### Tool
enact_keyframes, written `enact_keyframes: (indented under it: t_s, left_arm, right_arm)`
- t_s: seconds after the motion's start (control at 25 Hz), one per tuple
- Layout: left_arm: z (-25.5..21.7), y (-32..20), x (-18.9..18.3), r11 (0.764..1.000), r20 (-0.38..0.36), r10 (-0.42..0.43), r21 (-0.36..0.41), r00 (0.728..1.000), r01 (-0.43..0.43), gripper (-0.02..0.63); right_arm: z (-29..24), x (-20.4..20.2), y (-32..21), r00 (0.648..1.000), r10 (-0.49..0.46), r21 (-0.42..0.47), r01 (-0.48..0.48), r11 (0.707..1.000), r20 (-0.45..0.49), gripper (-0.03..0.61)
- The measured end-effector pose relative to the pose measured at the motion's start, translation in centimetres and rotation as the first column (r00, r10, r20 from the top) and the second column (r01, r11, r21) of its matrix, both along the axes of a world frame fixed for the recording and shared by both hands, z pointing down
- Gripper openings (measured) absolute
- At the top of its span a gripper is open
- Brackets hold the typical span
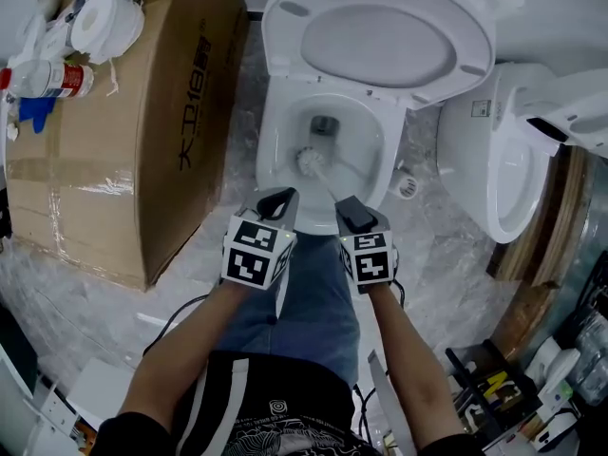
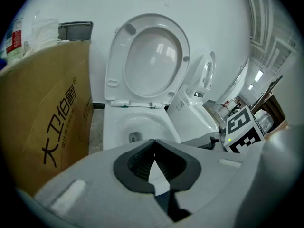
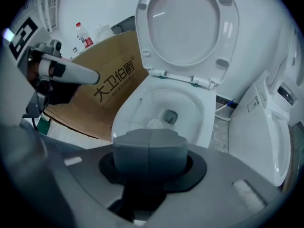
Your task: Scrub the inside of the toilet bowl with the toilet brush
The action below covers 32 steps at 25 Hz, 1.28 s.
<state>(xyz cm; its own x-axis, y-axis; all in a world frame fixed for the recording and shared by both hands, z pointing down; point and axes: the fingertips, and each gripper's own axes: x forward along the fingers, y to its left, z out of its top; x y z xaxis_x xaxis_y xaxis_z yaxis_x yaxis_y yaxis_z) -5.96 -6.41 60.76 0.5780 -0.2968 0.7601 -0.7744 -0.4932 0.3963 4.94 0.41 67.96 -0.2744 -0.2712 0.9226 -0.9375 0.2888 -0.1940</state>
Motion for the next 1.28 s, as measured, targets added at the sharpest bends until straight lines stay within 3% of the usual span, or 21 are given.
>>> enact_keyframes:
  t_s: [0.24,0.48,0.72,0.96,1.28]
  left_arm:
    - [0.6,0.1,0.2,1.000,0.011,0.002,-0.005,1.000,-0.002,0.002]
    - [0.4,0.6,0.7,0.999,0.018,0.035,-0.008,0.999,-0.035,0.002]
    - [0.6,1.3,-0.4,0.999,0.045,0.040,-0.005,0.998,-0.039,0.002]
    - [1.0,1.7,-1.5,1.000,0.059,0.029,-0.013,0.998,-0.028,0.002]
    - [-0.3,1.2,-0.7,1.000,0.035,0.011,0.002,0.999,-0.011,0.002]
  right_arm:
    - [0.5,1.4,-1.6,0.994,0.109,0.014,-0.109,0.994,-0.020,0.149]
    - [3.6,1.8,-3.1,0.993,0.094,0.009,-0.094,0.996,-0.072,0.149]
    - [5.7,1.8,-5.8,0.983,0.175,0.011,-0.175,0.985,-0.056,0.149]
    - [6.3,2.0,-7.4,0.982,0.176,0.006,-0.176,0.984,-0.073,0.149]
    - [4.4,1.5,-4.7,0.988,0.136,0.007,-0.136,0.991,-0.076,0.149]
